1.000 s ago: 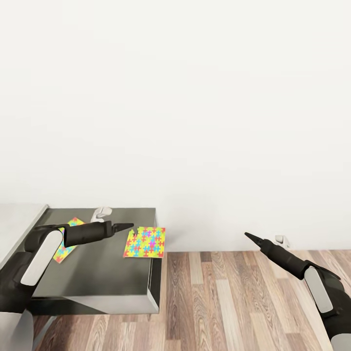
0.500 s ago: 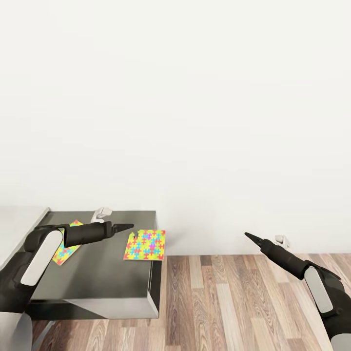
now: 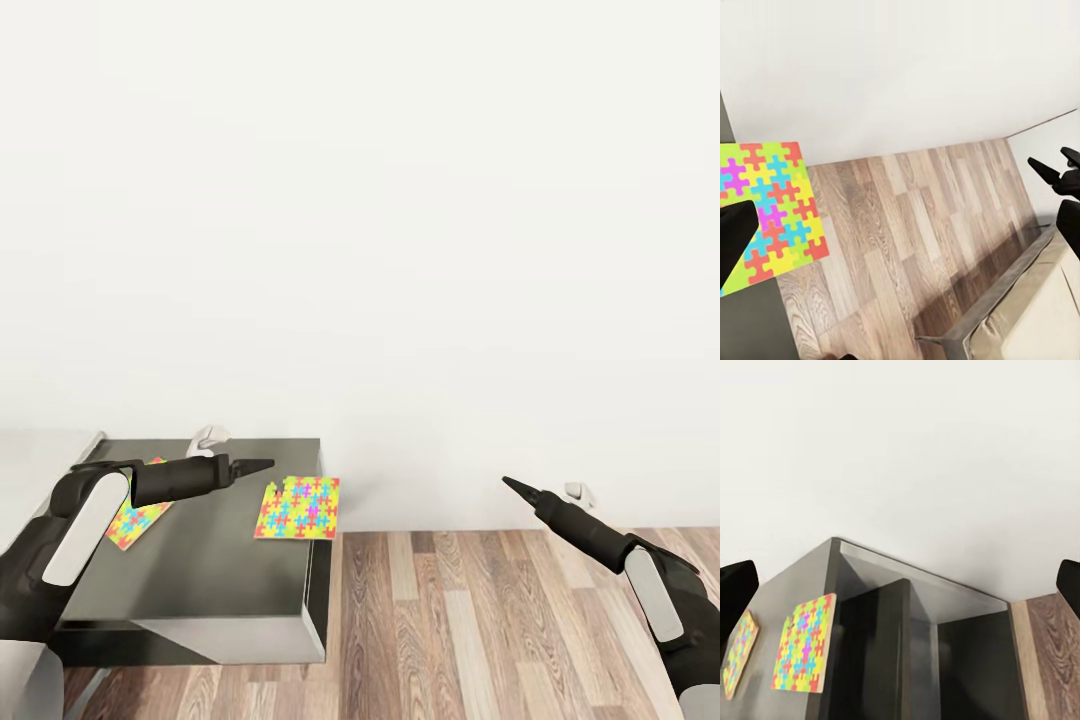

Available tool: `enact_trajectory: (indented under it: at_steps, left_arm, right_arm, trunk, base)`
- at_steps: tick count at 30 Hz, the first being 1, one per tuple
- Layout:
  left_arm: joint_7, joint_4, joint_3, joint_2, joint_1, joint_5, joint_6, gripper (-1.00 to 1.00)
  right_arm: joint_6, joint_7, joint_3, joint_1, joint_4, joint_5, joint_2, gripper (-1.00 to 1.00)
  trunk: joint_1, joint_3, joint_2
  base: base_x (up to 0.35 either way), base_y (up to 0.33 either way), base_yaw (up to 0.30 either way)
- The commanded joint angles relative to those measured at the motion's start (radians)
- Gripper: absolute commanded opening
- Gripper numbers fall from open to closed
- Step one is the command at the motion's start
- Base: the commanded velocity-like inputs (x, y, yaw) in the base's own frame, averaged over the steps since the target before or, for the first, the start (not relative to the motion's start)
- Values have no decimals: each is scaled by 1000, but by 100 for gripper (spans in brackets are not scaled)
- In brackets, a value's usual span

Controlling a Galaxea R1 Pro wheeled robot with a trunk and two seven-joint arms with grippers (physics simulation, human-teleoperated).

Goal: Put all the toys in the child's room - the three board games (two on the bed and one on the table), the two jigsaw puzzles on the table, and the tennis ball on the table - inside the toy box on the table in the child's room.

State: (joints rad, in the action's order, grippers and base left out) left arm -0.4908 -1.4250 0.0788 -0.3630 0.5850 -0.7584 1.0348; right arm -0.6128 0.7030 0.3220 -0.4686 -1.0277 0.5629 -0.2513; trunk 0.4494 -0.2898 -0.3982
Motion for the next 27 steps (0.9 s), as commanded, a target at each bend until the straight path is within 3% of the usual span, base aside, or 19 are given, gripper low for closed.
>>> enact_trajectory:
  at_steps: [1,27]
  left_arm:
    - [-6,0,0,-1,1,5,2,100]
    - [-6,0,1,2,1,2,2,100]
  right_arm:
    - [-7,1,1,-1,0,4,0,100]
    - [-7,1,1,-1,0,4,0,100]
  trunk:
    - [1,0,-2]
    - [1,43,-2]
  base:
    - [0,0,0]
    - [0,0,0]
